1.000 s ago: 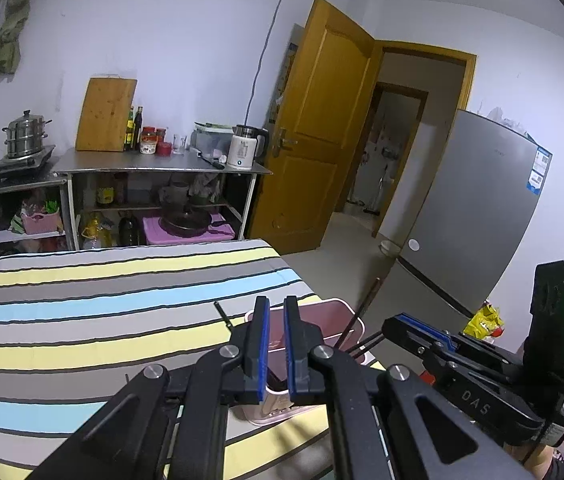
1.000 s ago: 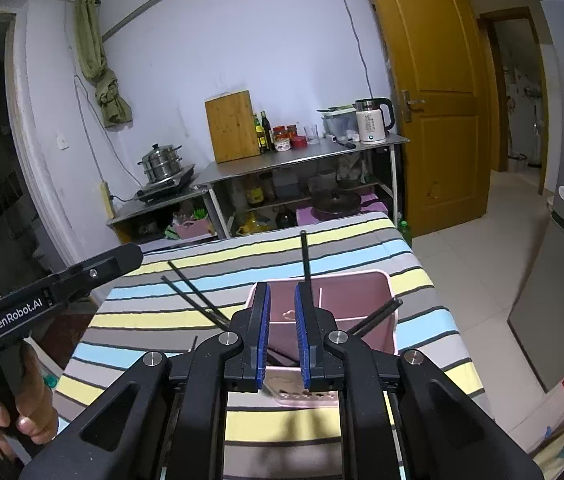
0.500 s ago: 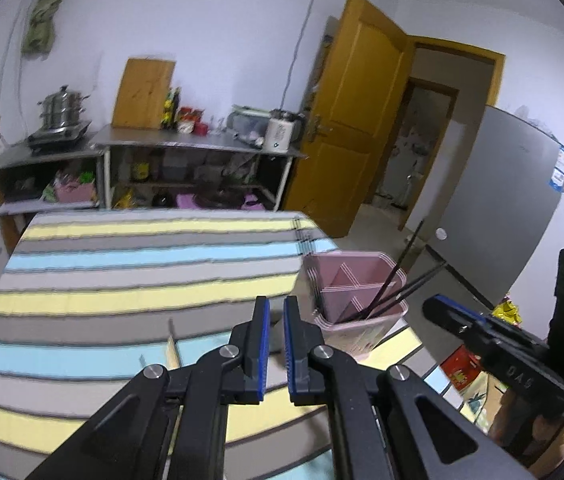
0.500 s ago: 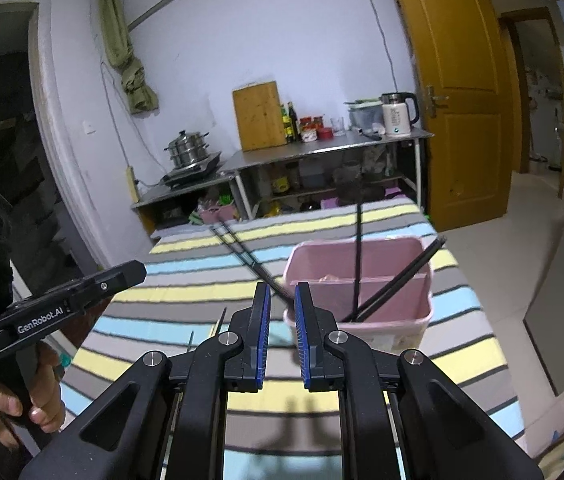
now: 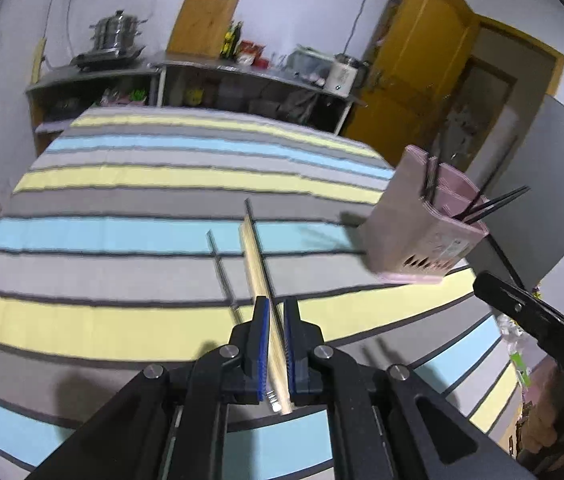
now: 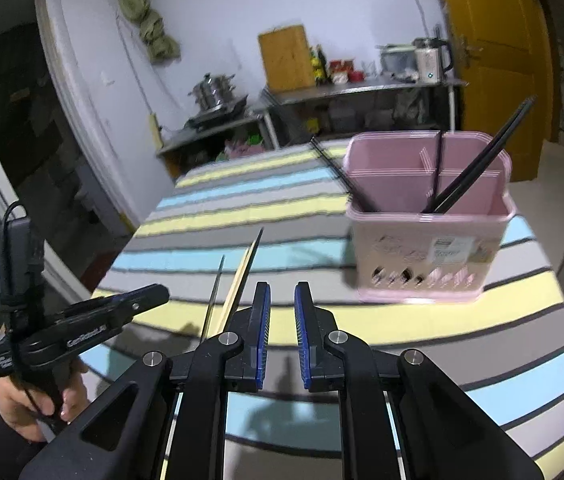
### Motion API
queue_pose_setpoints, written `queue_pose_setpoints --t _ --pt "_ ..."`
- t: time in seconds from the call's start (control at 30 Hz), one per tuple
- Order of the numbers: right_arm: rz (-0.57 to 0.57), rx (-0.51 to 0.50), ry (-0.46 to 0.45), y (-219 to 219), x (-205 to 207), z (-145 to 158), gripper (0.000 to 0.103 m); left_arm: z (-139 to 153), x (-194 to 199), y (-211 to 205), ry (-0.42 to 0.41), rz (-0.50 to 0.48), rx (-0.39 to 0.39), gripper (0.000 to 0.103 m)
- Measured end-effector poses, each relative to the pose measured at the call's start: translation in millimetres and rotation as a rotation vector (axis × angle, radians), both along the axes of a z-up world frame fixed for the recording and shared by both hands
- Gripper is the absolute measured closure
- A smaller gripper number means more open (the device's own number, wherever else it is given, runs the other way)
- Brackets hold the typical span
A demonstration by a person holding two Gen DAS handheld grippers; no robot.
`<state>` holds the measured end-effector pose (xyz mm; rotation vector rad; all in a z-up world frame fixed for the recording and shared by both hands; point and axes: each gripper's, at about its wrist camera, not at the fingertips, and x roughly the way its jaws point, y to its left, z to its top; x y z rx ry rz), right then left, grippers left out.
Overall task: Organize utensils
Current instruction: 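Move both open tools back over the remaining chopsticks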
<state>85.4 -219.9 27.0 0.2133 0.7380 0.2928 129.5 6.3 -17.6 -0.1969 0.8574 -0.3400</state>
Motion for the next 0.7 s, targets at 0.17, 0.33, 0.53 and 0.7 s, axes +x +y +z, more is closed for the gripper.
queue_pose_setpoints --t 0.17,0.33,0.53,0.7 --pt "0.034 -0.002 0.047 13.8 6.5 -18.9 0.091 -18.1 11.4 5.9 0.041 0.035 0.013 0.097" --pt "0.057 -0.009 0.077 21.7 14.0 -31.9 0.091 -33.1 28.3 7.8 0.071 0.056 0.027 0.096" --pt "0.073 -0.008 0.117 32.1 27.4 -47.9 0.091 -49.6 49.0 2.3 0.096 0.063 0.037 0.084" --pt "0.083 -0.012 0.141 39.4 36.9 -57.4 0.091 -59.3 62.9 -1.1 0.100 0.072 0.057 0.084"
